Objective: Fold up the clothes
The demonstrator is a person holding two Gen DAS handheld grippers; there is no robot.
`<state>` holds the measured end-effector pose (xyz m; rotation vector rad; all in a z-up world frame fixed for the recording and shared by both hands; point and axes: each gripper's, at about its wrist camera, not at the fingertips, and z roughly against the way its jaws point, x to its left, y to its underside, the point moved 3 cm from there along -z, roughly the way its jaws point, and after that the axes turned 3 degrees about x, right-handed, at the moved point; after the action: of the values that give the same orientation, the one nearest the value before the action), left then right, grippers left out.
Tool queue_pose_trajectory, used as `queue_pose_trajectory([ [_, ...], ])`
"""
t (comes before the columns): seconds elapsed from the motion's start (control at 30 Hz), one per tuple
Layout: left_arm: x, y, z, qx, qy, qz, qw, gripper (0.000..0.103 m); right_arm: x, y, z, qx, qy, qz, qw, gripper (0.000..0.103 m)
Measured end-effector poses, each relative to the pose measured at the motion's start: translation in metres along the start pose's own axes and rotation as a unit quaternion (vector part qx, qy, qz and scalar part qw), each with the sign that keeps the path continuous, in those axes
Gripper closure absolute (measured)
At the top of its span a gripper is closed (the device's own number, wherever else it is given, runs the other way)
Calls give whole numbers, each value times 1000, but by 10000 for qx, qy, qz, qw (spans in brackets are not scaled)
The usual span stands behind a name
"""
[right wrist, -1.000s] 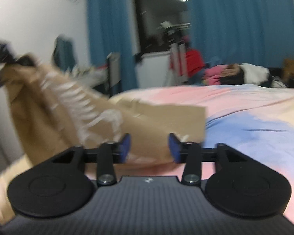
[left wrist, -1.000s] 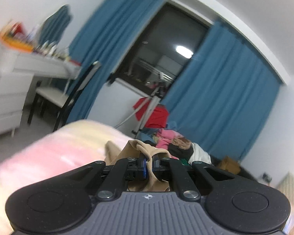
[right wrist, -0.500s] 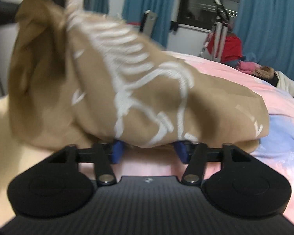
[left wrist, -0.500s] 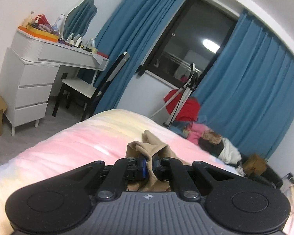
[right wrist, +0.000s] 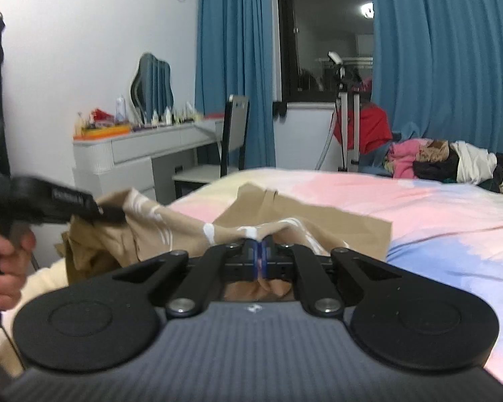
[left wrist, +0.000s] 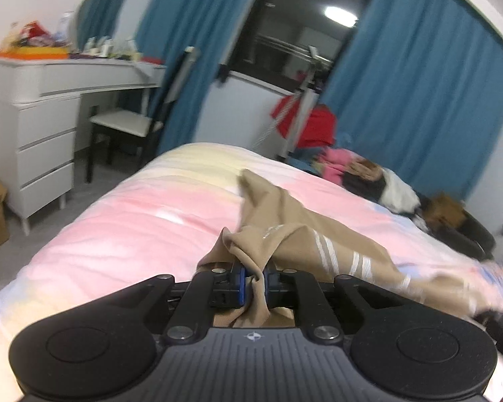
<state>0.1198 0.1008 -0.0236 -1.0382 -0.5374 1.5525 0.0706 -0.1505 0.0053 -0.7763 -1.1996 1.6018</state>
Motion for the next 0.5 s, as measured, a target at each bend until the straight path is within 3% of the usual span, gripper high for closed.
queue_pose_trajectory([
  [0.1,-11,3,-12,210,219,-271,9992,92,-21,-2,-19,206,12,-263,9994,98],
  [0.27,-25,-10,-62,369,-168,-853,9955,92,-49,11,-72,663,111,-821,9944,98],
  [0.5,-4,-7,-138,688,-380,-692,9945,85,-88,30,-144,1297,248,-1593,9784,98],
])
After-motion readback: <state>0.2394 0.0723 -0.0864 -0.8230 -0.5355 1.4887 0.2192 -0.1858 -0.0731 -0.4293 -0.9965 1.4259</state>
